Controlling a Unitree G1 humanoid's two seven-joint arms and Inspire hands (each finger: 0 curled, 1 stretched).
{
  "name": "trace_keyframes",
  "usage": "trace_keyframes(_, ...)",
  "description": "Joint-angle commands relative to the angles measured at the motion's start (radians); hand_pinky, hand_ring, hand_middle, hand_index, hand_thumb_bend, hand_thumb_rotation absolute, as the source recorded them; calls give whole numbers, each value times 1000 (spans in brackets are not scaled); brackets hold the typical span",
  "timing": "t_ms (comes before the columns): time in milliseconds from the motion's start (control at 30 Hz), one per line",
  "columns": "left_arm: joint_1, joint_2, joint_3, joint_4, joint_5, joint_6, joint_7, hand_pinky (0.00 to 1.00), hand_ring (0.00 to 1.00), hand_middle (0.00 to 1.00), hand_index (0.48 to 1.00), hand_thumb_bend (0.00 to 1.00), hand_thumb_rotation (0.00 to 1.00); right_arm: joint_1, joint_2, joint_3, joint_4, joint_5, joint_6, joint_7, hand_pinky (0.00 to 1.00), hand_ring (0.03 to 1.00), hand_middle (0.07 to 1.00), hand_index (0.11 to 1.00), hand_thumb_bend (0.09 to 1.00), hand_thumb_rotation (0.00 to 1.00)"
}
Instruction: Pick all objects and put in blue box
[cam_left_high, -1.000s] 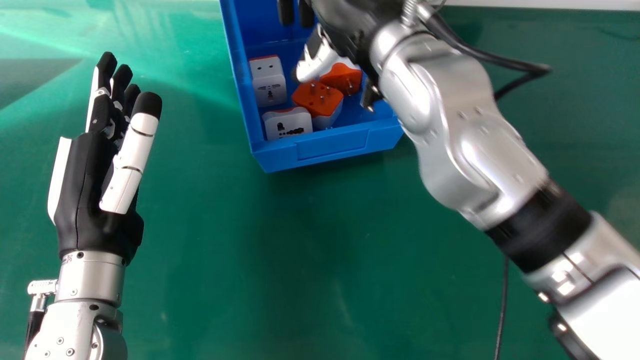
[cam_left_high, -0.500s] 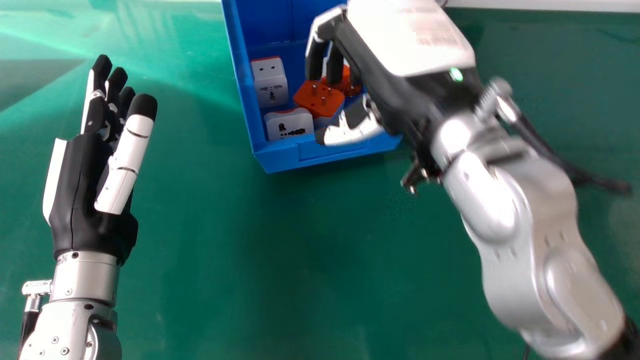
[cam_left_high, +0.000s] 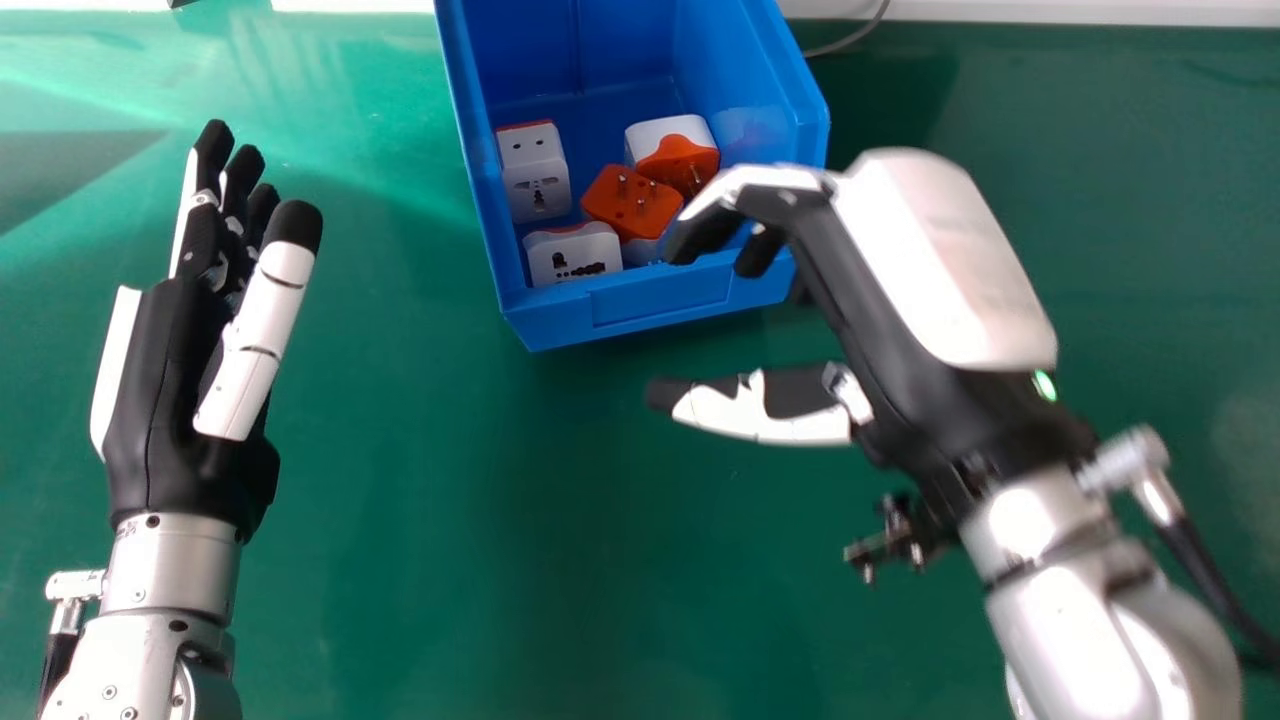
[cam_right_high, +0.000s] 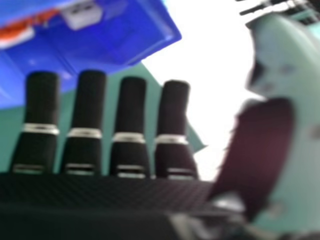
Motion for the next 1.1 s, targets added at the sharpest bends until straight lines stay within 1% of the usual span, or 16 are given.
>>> trace_keyframes(0,10,3,6,-21,-9,-28,-6,1000,1000,1000,1000,605,634,42,18,-27,-44,41,-33,-24,596,733,793,781,460,542)
trace_keyframes(33,13,3,8,-18,-12,-30,-9,1000,1000,1000,1000,605,634,62,20,-34,-43,54,-39,-29,596,733,793,781,460,542)
trace_keyframes(67,16,4,8,-16,-12,-32,-11,1000,1000,1000,1000,605,628,80,22,-42,-41,67,-47,-33,619,756,816,806,458,578)
trace_keyframes(133,25,5,9,-20,-10,-31,-12,1000,1000,1000,1000,608,616,120,32,-62,-40,95,-53,-42,656,794,853,849,458,663)
trace_keyframes(167,30,7,10,-23,-7,-31,-13,1000,1000,1000,1000,608,616,140,38,-73,-40,111,-56,-48,656,794,853,849,458,663)
trace_keyframes(267,46,5,9,-47,-2,-18,-2,1000,1000,1000,1000,603,619,189,62,-98,-39,139,-68,-80,698,832,891,890,460,768)
trace_keyframes(300,49,3,8,-53,-1,-15,2,1000,1000,1000,1000,603,619,197,67,-102,-39,143,-70,-88,698,832,891,890,460,768)
trace_keyframes(367,59,-3,6,-67,8,-10,17,1000,1000,1000,1000,595,620,220,86,-115,-37,155,-76,-113,716,845,903,901,464,812)
trace_keyframes(500,83,-8,2,-83,4,-12,19,1000,1000,1000,1000,596,618,259,132,-145,-21,210,-97,-160,731,856,911,904,463,848)
trace_keyframes(600,98,-11,-1,-94,7,-14,23,1000,1000,1000,1000,596,614,281,159,-158,-10,254,-104,-178,765,879,929,914,464,897)
trace_keyframes(700,114,-15,-2,-98,3,-14,24,1000,1000,1000,1000,596,614,295,179,-180,38,325,-146,-193,799,903,948,931,476,934)
trace_keyframes(800,129,-19,-4,-93,7,-20,26,1000,1000,1000,999,594,615,300,205,-208,87,464,-181,-167,824,919,959,945,483,948)
trace_keyframes(867,137,-22,-5,-86,2,-28,20,1000,1000,1000,999,582,624,295,215,-227,122,547,-211,-150,858,935,967,956,486,958)
trace_keyframes(1000,151,-26,-10,-77,-12,-36,0,1000,1000,1000,1000,565,697,276,217,-266,179,692,-246,-95,927,967,983,978,509,979)
trace_keyframes(1033,153,-27,-11,-67,-15,-44,-8,1000,1000,1000,1000,569,734,270,216,-277,192,728,-248,-78,942,974,987,982,525,983)
trace_keyframes(1067,154,-27,-10,-56,-18,-52,-16,1000,1000,1000,1000,569,734,265,215,-287,202,758,-249,-64,942,974,987,982,525,983)
